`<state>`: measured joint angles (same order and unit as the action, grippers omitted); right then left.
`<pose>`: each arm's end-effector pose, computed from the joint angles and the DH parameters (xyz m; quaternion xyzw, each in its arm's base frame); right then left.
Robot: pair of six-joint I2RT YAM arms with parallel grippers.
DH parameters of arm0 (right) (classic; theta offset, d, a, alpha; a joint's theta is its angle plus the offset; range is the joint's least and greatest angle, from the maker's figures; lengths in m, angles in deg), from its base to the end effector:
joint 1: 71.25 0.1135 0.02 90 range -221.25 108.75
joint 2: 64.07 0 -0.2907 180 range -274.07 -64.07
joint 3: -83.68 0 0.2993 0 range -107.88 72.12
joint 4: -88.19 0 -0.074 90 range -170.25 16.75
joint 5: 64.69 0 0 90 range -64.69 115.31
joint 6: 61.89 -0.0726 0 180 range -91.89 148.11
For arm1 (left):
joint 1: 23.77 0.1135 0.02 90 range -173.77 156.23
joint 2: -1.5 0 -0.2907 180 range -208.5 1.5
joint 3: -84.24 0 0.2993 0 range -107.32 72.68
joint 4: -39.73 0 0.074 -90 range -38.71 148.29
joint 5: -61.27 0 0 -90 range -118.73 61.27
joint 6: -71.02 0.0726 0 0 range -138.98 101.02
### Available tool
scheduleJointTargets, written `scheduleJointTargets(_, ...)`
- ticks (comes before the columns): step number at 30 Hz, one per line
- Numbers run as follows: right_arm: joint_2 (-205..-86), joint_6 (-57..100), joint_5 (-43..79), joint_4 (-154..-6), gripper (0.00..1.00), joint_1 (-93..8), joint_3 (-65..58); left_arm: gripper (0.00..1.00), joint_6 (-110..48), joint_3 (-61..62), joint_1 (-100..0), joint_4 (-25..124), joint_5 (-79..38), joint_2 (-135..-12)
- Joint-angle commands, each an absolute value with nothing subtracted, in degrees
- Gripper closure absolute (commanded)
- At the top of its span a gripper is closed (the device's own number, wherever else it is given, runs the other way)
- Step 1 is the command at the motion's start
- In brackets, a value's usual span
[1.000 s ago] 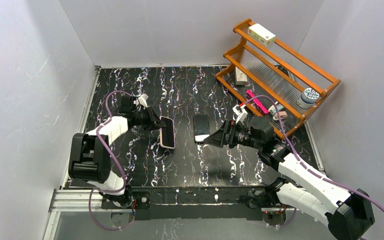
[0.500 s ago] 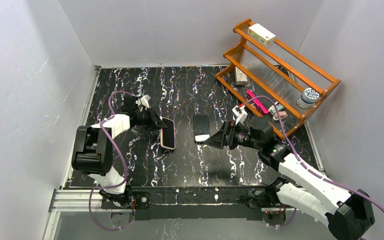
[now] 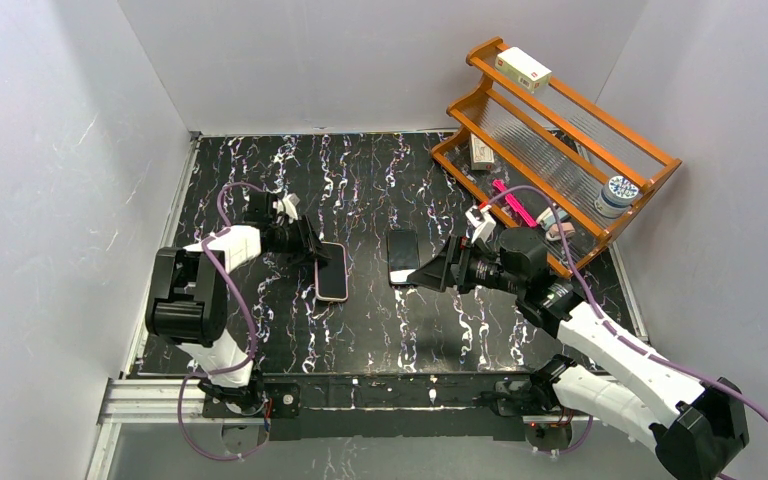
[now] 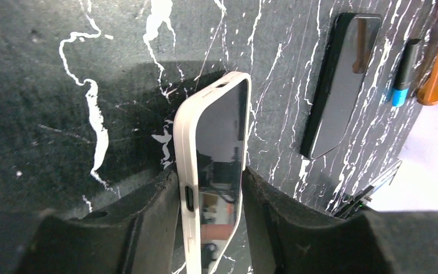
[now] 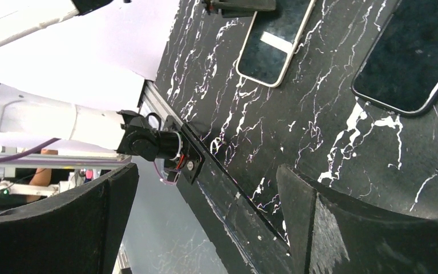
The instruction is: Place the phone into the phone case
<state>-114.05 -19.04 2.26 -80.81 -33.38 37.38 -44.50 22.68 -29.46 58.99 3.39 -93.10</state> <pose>0.1941 0.1869 0.2812 -0.0589 0.7830 0.5211 0.3344 0.3714 -0.0758 0.1329 -0.0685 0.9112 -0.3357 0.2286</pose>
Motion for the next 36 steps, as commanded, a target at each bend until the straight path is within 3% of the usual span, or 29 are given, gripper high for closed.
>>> scheduleJointTargets(1,-113.83,-20.11,5.18,-77.98,0.01,-33.57,35.55,0.57,-41.43,20.05,-29.13,64.0,0.42,-88.74)
scheduleJointTargets(10,-114.15,-18.37,13.57,-67.18,0.01,-33.56,30.59,0.44,-40.72,19.65,-29.13,68.43,-1.79,-81.82)
scheduleJointTargets(16,-114.91,-19.23,17.14,-62.4,0.01,-33.61,27.28,0.24,-41.61,20.28,-29.21,70.63,1.64,-74.05)
scheduleJointTargets(19,-115.2,-20.12,19.19,-60.7,0.01,-33.57,26.24,0.04,-41.92,20.44,-29.22,71.05,2.83,-69.94)
scheduleJointTargets(20,-115.16,-20.42,19.89,-60.46,0.01,-33.59,25.91,0.02,-41.92,20.51,-29.22,71.06,3.39,-68.74)
scheduleJointTargets(27,-115.41,-22.45,21.45,-58.5,0.01,-33.61,23.09,0.02,-43.67,21.47,-30.18,69.4,11.19,-61.75)
scheduleJointTargets(36,-115.68,-21.57,23.79,-55.47,0.01,-33.6,19.27,0.02,-48.86,21.17,-30.62,63.5,11.83,-51.91)
